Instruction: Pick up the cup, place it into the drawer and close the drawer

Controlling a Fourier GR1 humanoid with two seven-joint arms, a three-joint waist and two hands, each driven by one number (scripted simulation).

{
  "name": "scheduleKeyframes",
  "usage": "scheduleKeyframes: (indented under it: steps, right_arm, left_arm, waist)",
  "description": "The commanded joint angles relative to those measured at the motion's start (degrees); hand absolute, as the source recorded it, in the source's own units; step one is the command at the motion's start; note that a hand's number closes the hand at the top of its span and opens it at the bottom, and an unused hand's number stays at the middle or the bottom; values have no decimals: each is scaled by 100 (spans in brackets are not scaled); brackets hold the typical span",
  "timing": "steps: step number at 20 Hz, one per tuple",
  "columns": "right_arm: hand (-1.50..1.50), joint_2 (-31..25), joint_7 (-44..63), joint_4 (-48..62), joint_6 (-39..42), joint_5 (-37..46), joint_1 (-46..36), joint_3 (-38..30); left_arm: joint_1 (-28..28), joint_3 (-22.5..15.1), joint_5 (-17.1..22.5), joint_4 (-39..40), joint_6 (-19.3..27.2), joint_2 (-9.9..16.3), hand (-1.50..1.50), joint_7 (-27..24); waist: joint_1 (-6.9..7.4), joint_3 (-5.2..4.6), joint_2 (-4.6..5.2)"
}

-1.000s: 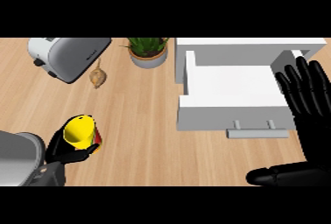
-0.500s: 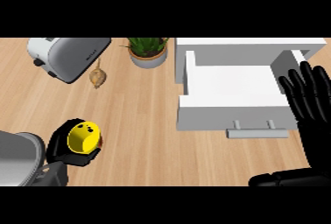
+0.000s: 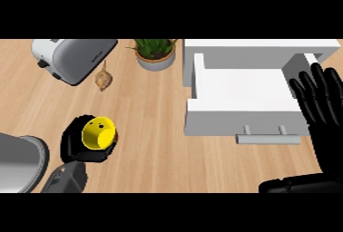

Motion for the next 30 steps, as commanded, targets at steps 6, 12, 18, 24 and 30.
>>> scheduleKeyframes:
  steps: [6,12,18,24,30]
  right_arm:
    - [-150,-121,14,289,81,-227,-144,-275]
    - [-150,-94,271,-262,13,-184,128,-163]
    - [-150,-166,30,473,32,-116,-401,-293]
    - [-150,-161,-356,672,176,-145,-249,-380]
    - [-150,-73,-342,196,228,-257,245,-351]
  left_arm:
    - [219,-671,144,-2159,-169,-198,150,1080]
    - [434,-1110,392,-4146,346,-545,150,2607]
    - [-564,-1458,567,-4378,1278,-679,150,3487]
    - [-1121,-1556,262,-4740,1712,-681,150,4167]
    - [-2210,-1634,84,-4080,2403,-683,150,4422]
  waist:
    - [47,8,-12]
    - [17,5,-19]
    - [-17,1,12]
    - [-22,2,12]
    - [-62,1,12]
